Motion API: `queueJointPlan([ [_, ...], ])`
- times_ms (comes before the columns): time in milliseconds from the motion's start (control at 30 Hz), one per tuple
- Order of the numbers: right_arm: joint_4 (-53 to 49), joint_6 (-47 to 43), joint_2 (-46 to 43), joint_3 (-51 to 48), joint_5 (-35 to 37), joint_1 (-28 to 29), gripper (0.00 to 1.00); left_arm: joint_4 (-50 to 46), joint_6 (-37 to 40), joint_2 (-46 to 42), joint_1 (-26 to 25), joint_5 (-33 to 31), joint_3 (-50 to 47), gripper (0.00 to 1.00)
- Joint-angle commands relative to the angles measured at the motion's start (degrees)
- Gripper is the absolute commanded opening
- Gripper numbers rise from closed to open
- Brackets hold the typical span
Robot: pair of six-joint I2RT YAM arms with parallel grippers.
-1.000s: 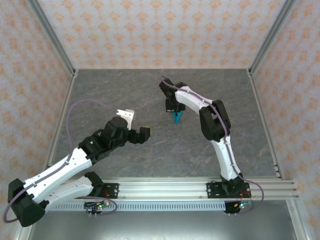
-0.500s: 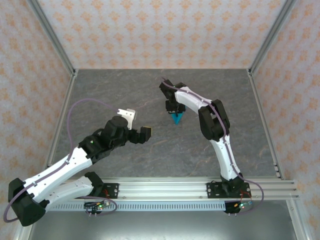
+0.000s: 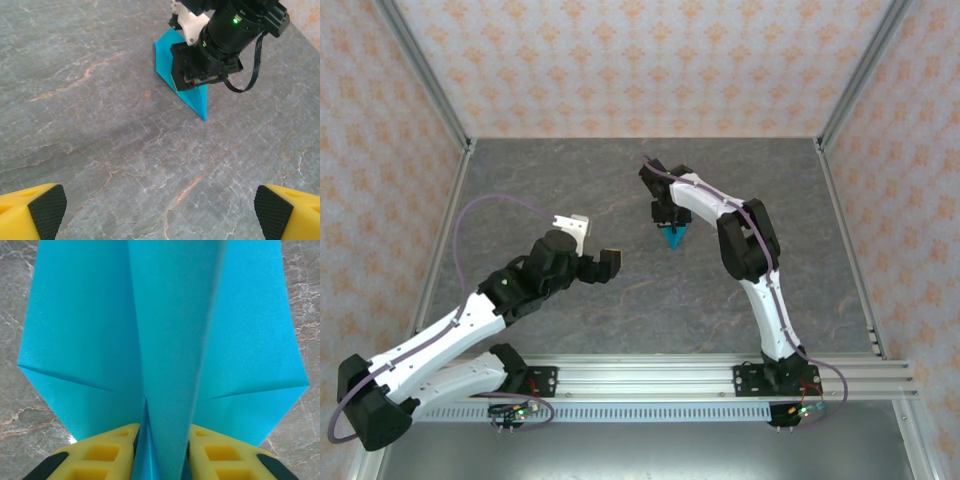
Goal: Fold a paper plane with a square sheet of paper (fold left side to right side)
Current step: Place the paper plane at the center of the table, then reset both arms
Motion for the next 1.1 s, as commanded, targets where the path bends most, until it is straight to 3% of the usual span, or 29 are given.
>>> queueJointPlan([
  [0, -3.58, -1.10, -4.46, 0.37, 0.71, -0.11, 0.29, -0.44, -0.29, -2.04, -0.05, -4.51, 1.77, 1.00],
  [233, -4.32, -1.71, -8.41, -0.68, 0.45, 0.42, 0.39, -1.64, -3.67, -4.73, 0.74, -14.23, 0.85, 1.00],
  [467, -3.87, -1.97, -18.49, -5.07, 3.52, 0.82, 0.44, -1.96, -6.41, -4.81, 7.81, -15.05, 0.42, 1.00],
  [633, 6.10, -3.78, -35.60, -19.40, 9.70, 0.49, 0.62, -1.06, -4.59, -5.86, 12.26, -24.27, -0.09, 1.00],
  [867, 21.62, -6.86, -58.97, -42.85, 24.13, -4.87, 0.99, 10.98, 1.58, -6.59, 14.08, -48.86, -6.64, 1.00],
  [967, 27.00, -6.57, -64.68, -51.71, 26.88, -10.37, 1.00, 14.84, 2.14, -4.86, 16.50, -52.49, -9.57, 1.00],
  [1067, 34.44, -8.99, -70.18, -60.13, 26.23, -16.09, 1.00, 18.79, 3.04, -2.18, 19.31, -51.56, -12.48, 1.00],
])
